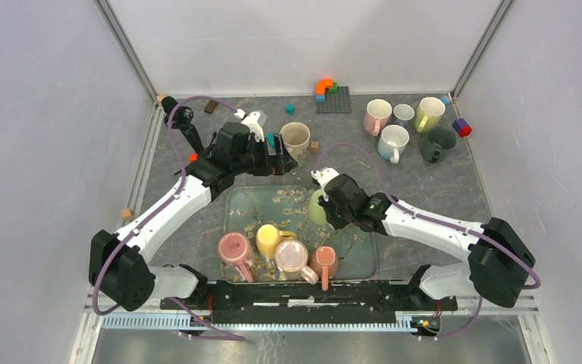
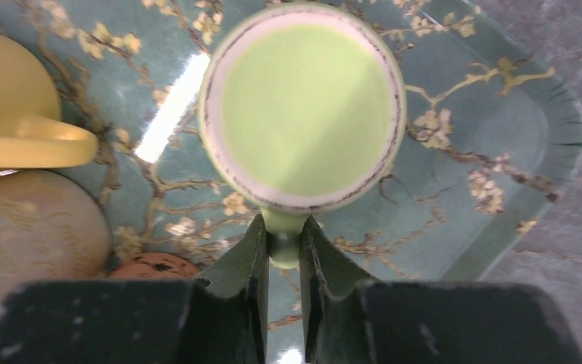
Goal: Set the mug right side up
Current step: Turn over the cup on the tray.
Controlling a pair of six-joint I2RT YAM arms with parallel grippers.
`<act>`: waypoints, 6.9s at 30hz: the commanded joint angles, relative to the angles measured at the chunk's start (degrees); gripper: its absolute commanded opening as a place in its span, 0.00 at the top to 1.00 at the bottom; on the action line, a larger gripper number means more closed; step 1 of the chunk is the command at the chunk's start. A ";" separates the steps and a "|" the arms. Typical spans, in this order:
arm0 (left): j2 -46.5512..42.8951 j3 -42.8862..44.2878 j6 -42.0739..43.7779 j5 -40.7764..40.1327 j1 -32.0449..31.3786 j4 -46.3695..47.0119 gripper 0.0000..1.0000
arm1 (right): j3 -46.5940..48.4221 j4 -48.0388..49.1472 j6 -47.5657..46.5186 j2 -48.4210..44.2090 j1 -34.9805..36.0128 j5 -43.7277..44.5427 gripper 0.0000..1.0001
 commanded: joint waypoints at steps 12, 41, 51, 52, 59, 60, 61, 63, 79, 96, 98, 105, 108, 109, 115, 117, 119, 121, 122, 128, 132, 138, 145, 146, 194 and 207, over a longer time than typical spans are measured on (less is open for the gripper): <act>-3.53 -0.38 -5.16 4.11 0.38 3.74 0.00 | 2.45 5.76 2.00 -6.03 -0.03 4.06 1.00; -6.54 -9.31 -26.56 23.04 3.76 25.01 0.01 | 7.98 37.50 19.38 -14.24 -13.69 -14.20 1.00; -5.07 -13.34 -37.85 26.00 3.90 40.00 0.15 | 7.72 46.93 25.64 -14.13 -14.13 -16.84 1.00; -4.81 -13.76 -39.05 26.21 3.95 41.84 0.17 | 7.64 47.66 26.37 -14.13 -14.21 -17.13 1.00; -2.07 -14.36 -46.31 26.82 3.99 52.38 0.24 | 6.42 53.83 30.86 -13.73 -14.25 -20.14 1.00; -1.66 -14.45 -47.61 26.82 3.96 54.24 0.25 | 6.25 54.80 31.56 -13.62 -14.26 -20.75 1.00; -1.15 -14.43 -48.65 26.87 3.92 56.03 0.26 | 5.99 55.51 32.23 -13.44 -14.29 -21.21 1.00; -0.17 -14.28 -51.11 27.17 3.95 59.45 0.29 | 5.41 56.81 33.13 -13.18 -14.32 -21.67 1.00; 1.68 -15.84 -62.69 26.92 3.92 77.26 0.57 | 3.78 63.59 37.92 -10.34 -14.46 -24.55 1.00; -0.92 -15.92 -62.37 28.05 3.96 77.49 0.67 | 1.39 72.94 47.34 -6.24 -17.55 -29.60 1.00; -1.39 -15.91 -61.96 28.18 3.95 77.05 0.70 | 1.55 73.12 47.57 -5.89 -17.62 -29.91 1.00; -2.62 -15.18 -60.25 28.46 3.91 75.07 0.76 | 1.36 72.31 47.71 -4.77 -17.68 -31.05 1.00; -3.13 -14.63 -59.56 28.07 3.96 74.40 0.81 | 0.80 71.38 47.19 -4.30 -17.69 -31.39 1.00; -3.36 -14.48 -59.09 27.82 3.96 73.80 0.84 | 0.38 71.19 46.94 -4.16 -17.68 -31.45 1.00; -6.83 -12.20 -51.66 26.45 3.95 63.70 0.98 | -1.61 68.60 44.45 -4.11 -17.70 -31.23 1.00; -8.26 -11.52 -48.01 25.44 4.01 59.08 0.98 | -2.17 67.86 43.76 -4.02 -17.69 -31.14 1.00; -9.53 -10.87 -44.77 24.32 4.04 54.55 0.98 | -2.70 67.26 43.37 -3.86 -17.68 -31.06 1.00; -10.47 -9.95 -41.85 23.57 4.05 50.40 0.98 | -3.13 66.90 43.19 -3.57 -17.69 -31.04 0.99; -10.77 -9.61 -40.49 23.07 4.03 48.46 0.98 | -3.18 66.64 43.10 -3.29 -17.69 -31.13 0.97; -12.10 -5.70 -30.96 20.14 4.00 34.07 0.98 | -2.95 65.67 42.57 -1.79 -17.73 -31.40 0.80; -12.60 -4.38 -27.20 17.88 4.06 29.03 0.98 | -2.35 64.91 42.39 -0.48 -17.71 -31.66 0.73; -12.07 -3.48 -25.35 16.78 4.09 27.28 0.98 | -1.14 64.04 42.30 1.48 -17.73 -31.85 0.68; -11.71 -3.05 -24.82 17.97 4.06 27.89 0.98 | 0.08 63.56 42.39 3.00 -17.69 -32.07 0.84; -11.64 -2.88 -24.82 18.33 4.03 27.85 0.98 | 0.10 64.01 42.87 3.22 -17.68 -32.23 0.88; -7.11 -4.48 -43.81 34.37 4.23 51.58 0.65 | 3.93 77.57 57.06 11.53 -17.46 -39.50 1.00; -7.04 -5.14 -43.38 35.35 3.98 51.68 0.68 | 4.82 77.18 57.04 13.29 -17.16 -39.76 1.00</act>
